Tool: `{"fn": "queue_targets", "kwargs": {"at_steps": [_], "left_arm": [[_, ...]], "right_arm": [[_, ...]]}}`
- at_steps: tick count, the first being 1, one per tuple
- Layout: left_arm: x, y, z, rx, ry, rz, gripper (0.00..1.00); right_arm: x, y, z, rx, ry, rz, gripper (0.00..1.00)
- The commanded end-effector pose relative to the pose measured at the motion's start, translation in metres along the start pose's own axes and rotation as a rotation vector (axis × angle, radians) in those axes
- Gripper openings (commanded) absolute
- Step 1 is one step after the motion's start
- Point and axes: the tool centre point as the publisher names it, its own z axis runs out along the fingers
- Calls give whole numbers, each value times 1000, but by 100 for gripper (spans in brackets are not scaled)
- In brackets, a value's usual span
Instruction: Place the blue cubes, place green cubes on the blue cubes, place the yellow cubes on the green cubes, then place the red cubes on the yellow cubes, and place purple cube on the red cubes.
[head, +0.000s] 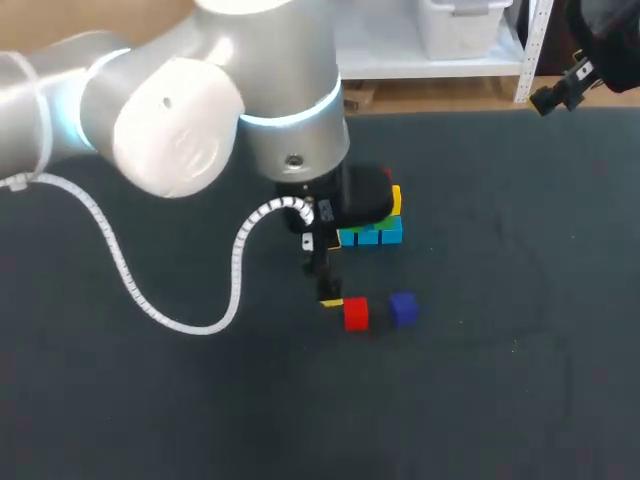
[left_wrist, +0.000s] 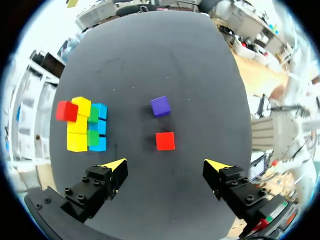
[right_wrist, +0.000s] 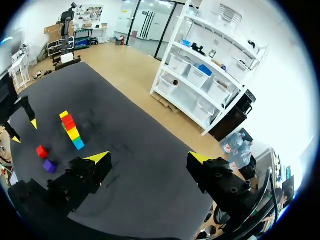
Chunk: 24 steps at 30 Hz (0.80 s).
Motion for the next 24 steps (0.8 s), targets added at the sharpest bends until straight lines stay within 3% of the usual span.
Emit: {"fn": "queue_targets", "kwargs": {"at_steps": [1, 10, 18, 24], "left_arm": [[-10, 15, 11, 99, -4, -49, 100], [-16, 5, 29, 20, 20, 30, 100], [-12, 11, 47, -27, 58, 22, 100], [-14, 13, 53, -48, 40, 7, 100]], "right_arm": [[1, 1, 0, 7, -3, 1, 100], [1, 1, 0, 7, -3, 1, 100], [1, 1, 0, 7, -3, 1, 100], [1, 1, 0, 7, -3, 1, 100]]}}
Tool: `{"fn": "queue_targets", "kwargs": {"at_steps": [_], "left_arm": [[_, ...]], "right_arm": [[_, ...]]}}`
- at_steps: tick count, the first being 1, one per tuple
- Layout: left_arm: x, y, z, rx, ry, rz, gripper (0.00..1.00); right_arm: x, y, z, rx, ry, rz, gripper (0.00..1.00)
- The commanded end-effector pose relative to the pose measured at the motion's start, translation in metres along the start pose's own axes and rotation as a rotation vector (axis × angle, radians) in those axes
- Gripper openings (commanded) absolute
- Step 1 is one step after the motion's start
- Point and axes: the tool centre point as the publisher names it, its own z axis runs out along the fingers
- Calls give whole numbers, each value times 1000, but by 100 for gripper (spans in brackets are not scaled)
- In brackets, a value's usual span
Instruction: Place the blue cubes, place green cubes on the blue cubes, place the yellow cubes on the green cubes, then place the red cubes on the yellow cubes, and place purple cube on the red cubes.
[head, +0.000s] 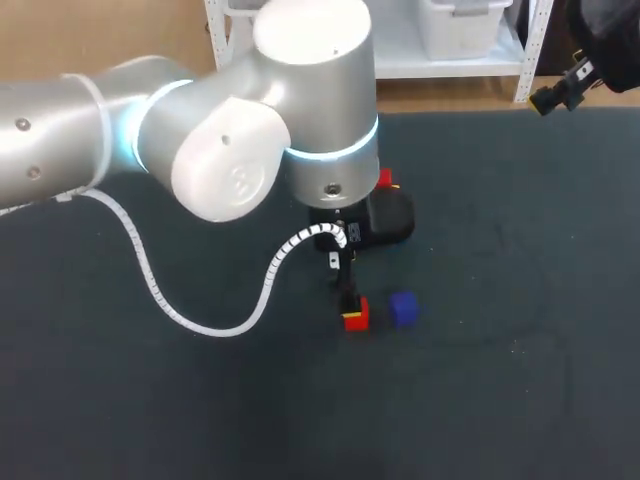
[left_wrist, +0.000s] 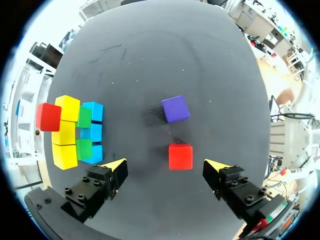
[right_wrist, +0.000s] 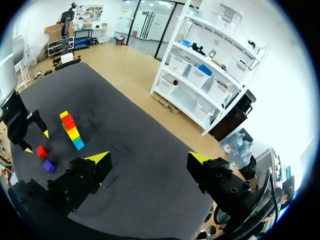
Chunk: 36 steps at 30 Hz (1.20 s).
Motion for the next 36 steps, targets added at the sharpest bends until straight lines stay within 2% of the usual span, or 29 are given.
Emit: {"fn": "queue_targets", "kwargs": {"at_steps": [1, 15, 16, 17, 18, 22, 23, 24, 30, 36], "left_arm": [[-1, -3, 6, -1, -9, 3, 100], [0, -13, 19, -18, 27, 30, 100], [0, -13, 19, -19, 28, 31, 81], [0, -13, 19, -19, 30, 32, 52], [0, -13, 19, -19, 31, 31, 33], [0, -14, 22, -15, 42, 42, 23], [0, -15, 22, -15, 43, 44, 9], [0, -15, 22, -14, 44, 48, 0], [-1, -17, 22, 10, 48, 82, 0], [-1, -16, 20, -7, 26, 79, 0]], "right_arm": [[1, 1, 0, 7, -3, 1, 100], [1, 1, 0, 7, -3, 1, 100], [1, 1, 0, 7, -3, 1, 100], [1, 1, 0, 7, -3, 1, 100], [1, 1, 0, 7, -3, 1, 100], [1, 1, 0, 7, -3, 1, 100], [1, 1, 0, 7, -3, 1, 100], [1, 1, 0, 7, -3, 1, 100], [1, 1, 0, 7, -3, 1, 100], [1, 1, 0, 7, -3, 1, 100]]}}
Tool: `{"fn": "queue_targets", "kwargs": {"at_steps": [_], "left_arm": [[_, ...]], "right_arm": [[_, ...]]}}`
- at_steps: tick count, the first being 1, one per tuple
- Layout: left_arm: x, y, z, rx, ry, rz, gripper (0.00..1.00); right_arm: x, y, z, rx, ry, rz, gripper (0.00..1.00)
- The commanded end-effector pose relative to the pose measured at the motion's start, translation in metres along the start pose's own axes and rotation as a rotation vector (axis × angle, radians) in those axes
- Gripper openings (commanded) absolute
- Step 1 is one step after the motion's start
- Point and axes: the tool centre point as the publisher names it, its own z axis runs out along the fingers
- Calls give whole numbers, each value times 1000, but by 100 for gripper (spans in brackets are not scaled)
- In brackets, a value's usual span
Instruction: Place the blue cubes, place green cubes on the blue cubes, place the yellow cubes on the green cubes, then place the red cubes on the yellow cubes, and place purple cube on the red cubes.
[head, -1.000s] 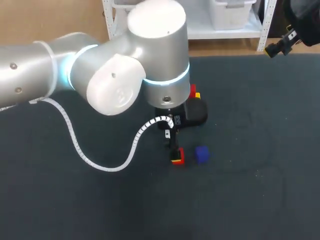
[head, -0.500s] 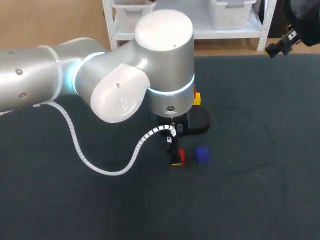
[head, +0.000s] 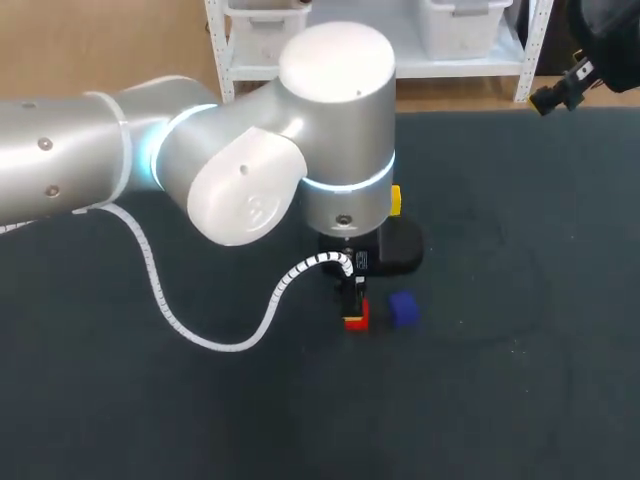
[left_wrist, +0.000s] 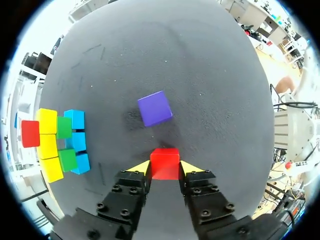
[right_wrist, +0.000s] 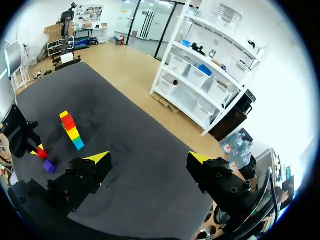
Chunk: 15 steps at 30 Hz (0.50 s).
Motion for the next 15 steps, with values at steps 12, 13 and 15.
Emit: {"fn": "queue_targets", "kwargs": {"at_steps": [12, 13, 15], "left_arm": [[26, 10, -70, -31, 15, -25, 0], [30, 10, -75, -33, 21, -21, 0], [35, 11, -85, -31, 25, -16, 0]], "right_arm": [[1, 1, 0, 7, -3, 1, 100], [1, 1, 0, 7, -3, 1, 100], [1, 1, 0, 7, -3, 1, 100]]}}
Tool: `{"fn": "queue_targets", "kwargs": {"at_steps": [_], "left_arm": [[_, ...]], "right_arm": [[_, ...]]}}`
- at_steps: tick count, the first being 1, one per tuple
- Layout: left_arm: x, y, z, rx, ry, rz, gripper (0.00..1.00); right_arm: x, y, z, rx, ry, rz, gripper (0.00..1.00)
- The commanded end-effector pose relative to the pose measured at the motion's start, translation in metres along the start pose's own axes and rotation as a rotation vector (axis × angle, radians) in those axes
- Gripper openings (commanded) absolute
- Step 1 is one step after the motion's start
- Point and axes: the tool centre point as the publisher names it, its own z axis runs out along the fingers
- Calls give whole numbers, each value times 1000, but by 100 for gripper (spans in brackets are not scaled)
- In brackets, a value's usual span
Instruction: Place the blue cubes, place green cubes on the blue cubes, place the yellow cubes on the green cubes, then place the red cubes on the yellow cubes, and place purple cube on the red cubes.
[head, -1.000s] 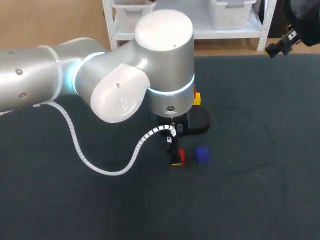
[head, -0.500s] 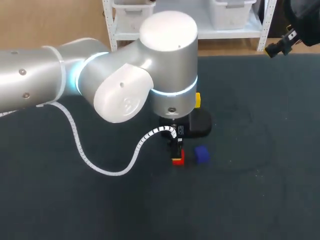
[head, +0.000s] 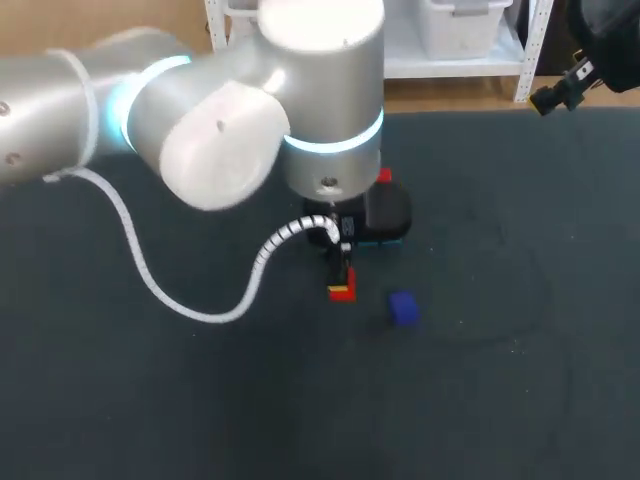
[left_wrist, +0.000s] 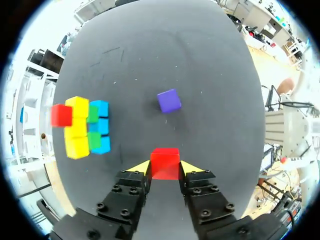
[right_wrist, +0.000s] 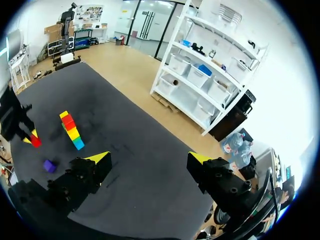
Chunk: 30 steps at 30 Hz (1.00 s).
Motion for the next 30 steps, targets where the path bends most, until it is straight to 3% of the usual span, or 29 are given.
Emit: {"fn": "queue_targets", "kwargs": {"at_steps": [1, 7, 13, 30], "left_arm": [[15, 1, -31, 4, -9, 6, 0], [21, 17, -46, -39, -19, -17, 0], [21, 46, -57, -91, -22, -37, 0], [-7, 109, -57, -75, -16, 2, 0]], "right_arm": [[1, 1, 0, 7, -3, 1, 100], [1, 1, 0, 7, -3, 1, 100], [1, 1, 0, 7, -3, 1, 100], [1, 1, 0, 7, -3, 1, 100]]}}
